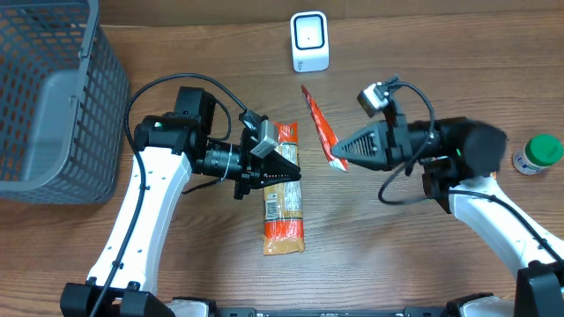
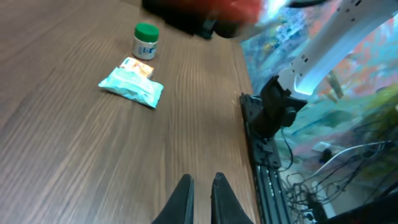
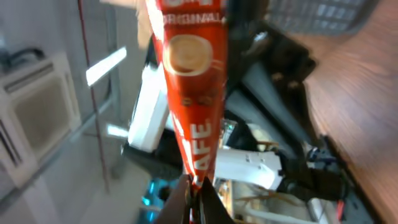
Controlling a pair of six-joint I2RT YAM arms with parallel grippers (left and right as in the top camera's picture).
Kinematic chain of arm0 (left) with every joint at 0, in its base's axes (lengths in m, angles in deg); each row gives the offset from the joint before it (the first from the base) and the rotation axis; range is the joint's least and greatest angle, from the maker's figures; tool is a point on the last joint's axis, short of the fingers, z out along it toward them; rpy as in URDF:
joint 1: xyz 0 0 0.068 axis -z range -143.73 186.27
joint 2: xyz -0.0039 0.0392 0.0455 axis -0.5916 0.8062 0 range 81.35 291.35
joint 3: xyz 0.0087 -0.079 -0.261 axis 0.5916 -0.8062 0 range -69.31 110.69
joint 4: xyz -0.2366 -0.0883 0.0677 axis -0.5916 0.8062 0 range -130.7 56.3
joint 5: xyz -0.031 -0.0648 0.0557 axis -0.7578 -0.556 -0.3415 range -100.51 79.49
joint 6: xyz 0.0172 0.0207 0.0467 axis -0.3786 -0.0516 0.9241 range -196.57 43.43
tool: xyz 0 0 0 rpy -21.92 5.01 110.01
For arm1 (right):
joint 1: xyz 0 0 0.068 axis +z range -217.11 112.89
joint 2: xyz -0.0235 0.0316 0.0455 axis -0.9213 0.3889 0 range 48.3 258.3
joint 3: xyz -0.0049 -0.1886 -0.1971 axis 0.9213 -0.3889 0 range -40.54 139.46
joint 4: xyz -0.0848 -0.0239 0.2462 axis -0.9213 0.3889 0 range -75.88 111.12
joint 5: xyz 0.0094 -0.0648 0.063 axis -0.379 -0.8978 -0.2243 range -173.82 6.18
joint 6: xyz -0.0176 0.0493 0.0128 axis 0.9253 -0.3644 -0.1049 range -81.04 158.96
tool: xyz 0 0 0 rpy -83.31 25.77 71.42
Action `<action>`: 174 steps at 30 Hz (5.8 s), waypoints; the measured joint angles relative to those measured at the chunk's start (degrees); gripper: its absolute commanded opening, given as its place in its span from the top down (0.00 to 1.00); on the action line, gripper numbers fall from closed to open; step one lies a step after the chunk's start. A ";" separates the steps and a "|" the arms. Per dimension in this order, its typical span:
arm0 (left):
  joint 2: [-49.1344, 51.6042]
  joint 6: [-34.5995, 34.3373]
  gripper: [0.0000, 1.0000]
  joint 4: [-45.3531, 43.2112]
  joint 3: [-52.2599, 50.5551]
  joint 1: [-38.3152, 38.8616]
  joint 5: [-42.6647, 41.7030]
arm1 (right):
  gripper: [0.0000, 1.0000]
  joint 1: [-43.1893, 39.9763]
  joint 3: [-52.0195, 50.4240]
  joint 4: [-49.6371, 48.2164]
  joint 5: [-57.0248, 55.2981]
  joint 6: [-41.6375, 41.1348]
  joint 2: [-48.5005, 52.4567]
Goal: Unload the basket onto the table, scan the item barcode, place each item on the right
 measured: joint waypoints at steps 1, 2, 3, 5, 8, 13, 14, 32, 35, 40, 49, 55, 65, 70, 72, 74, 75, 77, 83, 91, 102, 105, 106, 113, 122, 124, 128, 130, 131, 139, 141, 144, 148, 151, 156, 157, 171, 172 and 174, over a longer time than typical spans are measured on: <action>0.00 0.00 0.96 -0.31 0.00 0.00 0.02 | 0.96 0.17 -0.04 5.90 -0.28 2.21 0.02; 0.00 0.00 0.96 -0.55 0.00 0.00 0.11 | 0.96 0.48 -0.15 9.44 -0.59 3.56 0.15; 0.00 0.00 0.96 -0.72 0.00 0.00 0.13 | 0.96 0.85 -0.26 12.90 -0.83 5.46 0.33; 0.00 0.00 0.96 -1.42 0.00 0.00 0.28 | 0.96 1.90 -0.59 14.71 -1.05 9.07 0.52; 0.00 0.00 0.96 -2.47 0.00 0.00 1.16 | 0.96 3.04 -0.61 11.39 -1.16 11.10 0.55; 0.00 0.00 0.96 -3.13 0.00 0.00 4.46 | 0.96 3.41 -0.61 2.95 -1.27 9.35 0.55; 0.00 0.00 0.95 -3.34 0.00 0.00 5.09 | 0.96 3.41 -0.61 2.23 -1.29 8.85 0.55; 0.00 -10.14 0.96 -18.05 -0.07 0.00 7.85 | 0.96 3.41 -0.61 1.92 -1.29 6.38 0.55; 0.00 -10.64 0.96 -18.10 -0.07 0.00 8.59 | 0.96 3.41 -0.61 1.90 -1.31 6.36 0.55; 0.00 -12.13 0.96 -18.93 -0.07 0.00 11.04 | 0.96 3.32 -0.61 2.08 -1.33 8.76 0.55; 0.00 -29.81 0.96 -27.10 -0.04 -4.31 22.86 | 0.96 2.38 -0.92 48.19 -8.76 38.45 0.15; 0.00 -38.18 0.96 -25.00 -0.07 -6.19 31.80 | 0.96 2.40 -1.05 63.08 -17.90 58.23 0.33; 0.00 -46.64 0.96 -26.75 -0.07 -6.19 44.22 | 0.96 2.82 13.20 100.39 -30.58 79.93 1.11; 0.00 -49.27 0.96 -28.65 -0.07 -6.21 49.57 | 0.96 3.96 36.85 121.63 -43.65 87.41 2.99; 0.00 -50.51 0.96 -29.83 -0.07 -6.43 51.84 | 0.96 4.46 46.60 128.50 -48.74 89.74 5.27; 0.00 -51.65 0.96 -30.67 -0.07 -6.88 53.88 | 0.96 4.90 54.47 133.09 -52.63 91.73 8.52; 0.00 -52.11 0.96 -31.06 -0.07 -7.13 54.73 | 0.96 5.05 57.53 135.16 -53.99 92.50 10.27; 0.00 -53.07 0.94 -31.58 -0.07 -7.54 56.76 | 0.96 5.14 64.17 138.70 -56.15 94.09 15.06; 0.02 -54.47 0.00 -31.50 -0.07 -7.96 61.72 | 0.96 5.57 78.47 139.60 -63.89 98.20 30.84; 0.04 -54.80 0.00 -29.31 -0.07 -7.96 62.77 | 0.96 7.04 79.47 127.23 -73.72 101.09 40.94; 0.04 -54.80 0.00 -29.29 -0.07 -7.96 62.93 | 0.96 8.02 79.60 114.62 -79.89 103.75 53.90; 0.04 -54.80 0.00 -29.27 -0.07 -7.96 62.93 | 0.96 8.09 79.60 112.63 -80.83 103.78 55.84; 0.04 -54.80 0.00 -29.29 -0.07 -7.96 62.93 | 0.96 8.09 79.60 111.91 -80.98 103.78 56.26; 0.04 -54.80 0.00 -29.29 -0.07 -7.96 62.93 | 0.96 8.11 79.65 107.40 -81.35 101.63 57.13; 0.04 -54.80 0.00 -29.27 -0.07 -7.96 62.93 | 0.96 8.13 79.65 104.35 -80.67 97.50 57.13; 0.04 -54.80 0.00 -29.27 -0.07 -7.96 62.93 | 0.96 8.13 79.65 103.03 -80.52 97.24 57.13; 0.04 -54.80 0.00 -29.27 -0.07 -7.96 62.93 | 0.96 8.13 79.65 102.27 -80.32 96.61 57.13; 0.04 -54.80 0.00 -29.27 -0.07 -7.96 62.93 | 0.96 8.15 79.65 102.60 -80.28 96.17 57.13; 0.04 -54.82 0.00 -29.29 -0.04 -7.96 62.93 | 0.96 8.15 79.65 102.88 -80.19 95.93 57.13; 0.04 -54.80 0.00 -29.27 -0.07 -7.96 62.93 | 0.96 8.17 79.67 104.91 -77.75 94.95 58.23; 0.04 -54.80 0.00 -29.24 -0.07 -7.96 62.93 | 0.96 8.17 79.67 105.28 -77.57 94.90 58.69; 0.04 -54.80 0.00 -29.24 -0.07 -7.96 62.93 | 0.96 8.17 79.67 106.29 -77.50 94.79 58.51; 0.04 -54.82 0.00 -29.18 -0.07 -7.96 62.93 | 0.96 8.02 79.67 110.77 -77.33 94.73 57.07; 0.04 -54.80 0.00 -29.14 -0.07 -7.96 62.95 | 0.96 7.52 79.67 118.16 -77.07 94.68 52.70; 0.04 -54.80 0.00 -29.11 -0.04 -7.96 62.97 | 0.96 4.22 79.82 134.86 -76.67 94.29 38.84; 0.04 -54.80 0.00 -29.16 -0.07 -7.96 63.01 | 0.93 3.28 80.00 138.57 -76.72 94.25 36.09; 0.04 -54.80 0.00 -29.14 -0.07 -7.96 63.12 | 0.96 -10.43 69.88 162.51 -78.25 93.22 27.89; 0.04 -54.82 0.00 -29.14 -0.07 -7.96 63.12 | 0.96 -10.71 67.65 162.40 -79.19 93.15 28.06; 0.04 -54.80 0.00 -29.14 -0.07 -7.96 63.12 | 0.96 -11.02 62.93 162.20 -81.79 92.21 28.13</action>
